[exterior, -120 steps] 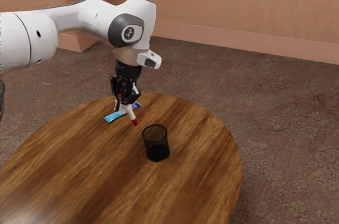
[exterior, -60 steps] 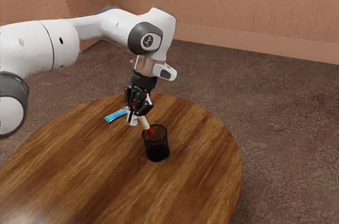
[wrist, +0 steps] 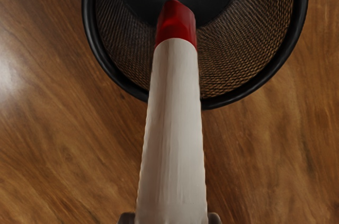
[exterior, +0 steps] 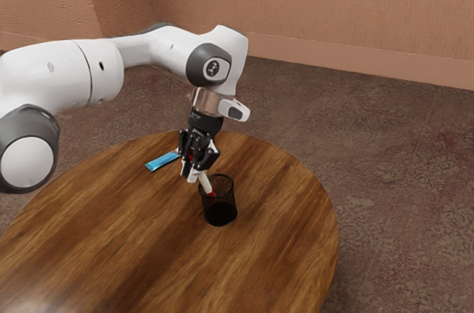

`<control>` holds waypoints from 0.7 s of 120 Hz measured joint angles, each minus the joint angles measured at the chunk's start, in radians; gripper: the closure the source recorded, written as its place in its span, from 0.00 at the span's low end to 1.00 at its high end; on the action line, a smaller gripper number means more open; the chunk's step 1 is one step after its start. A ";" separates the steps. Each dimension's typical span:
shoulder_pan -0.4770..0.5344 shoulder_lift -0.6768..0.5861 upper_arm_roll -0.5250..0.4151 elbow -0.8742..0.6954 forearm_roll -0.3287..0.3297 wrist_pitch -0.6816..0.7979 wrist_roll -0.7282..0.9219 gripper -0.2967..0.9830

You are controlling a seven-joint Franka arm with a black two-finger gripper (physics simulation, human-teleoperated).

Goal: Put the marker into the pen holder.

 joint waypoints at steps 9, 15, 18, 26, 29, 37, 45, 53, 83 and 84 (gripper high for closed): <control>0.000 -0.007 0.001 -0.004 -0.002 0.002 -0.003 0.53; 0.005 -0.039 0.002 -0.011 -0.003 0.004 -0.004 0.47; 0.014 -0.091 0.002 -0.023 -0.005 0.005 -0.005 0.44; 0.053 -0.294 0.006 -0.052 -0.006 0.008 -0.007 0.38; 0.066 -0.349 0.009 -0.069 -0.006 0.015 -0.008 0.37; 0.073 -0.486 0.041 -0.114 -0.004 0.020 -0.013 0.33; -0.009 -0.547 0.116 -0.134 -0.003 0.019 -0.028 0.30; -0.070 -0.557 0.183 -0.216 -0.019 0.075 -0.044 0.28; 0.018 -0.563 0.218 -0.238 -0.042 0.155 -0.072 0.25; 0.021 -0.563 0.218 -0.237 -0.043 0.156 -0.073 0.25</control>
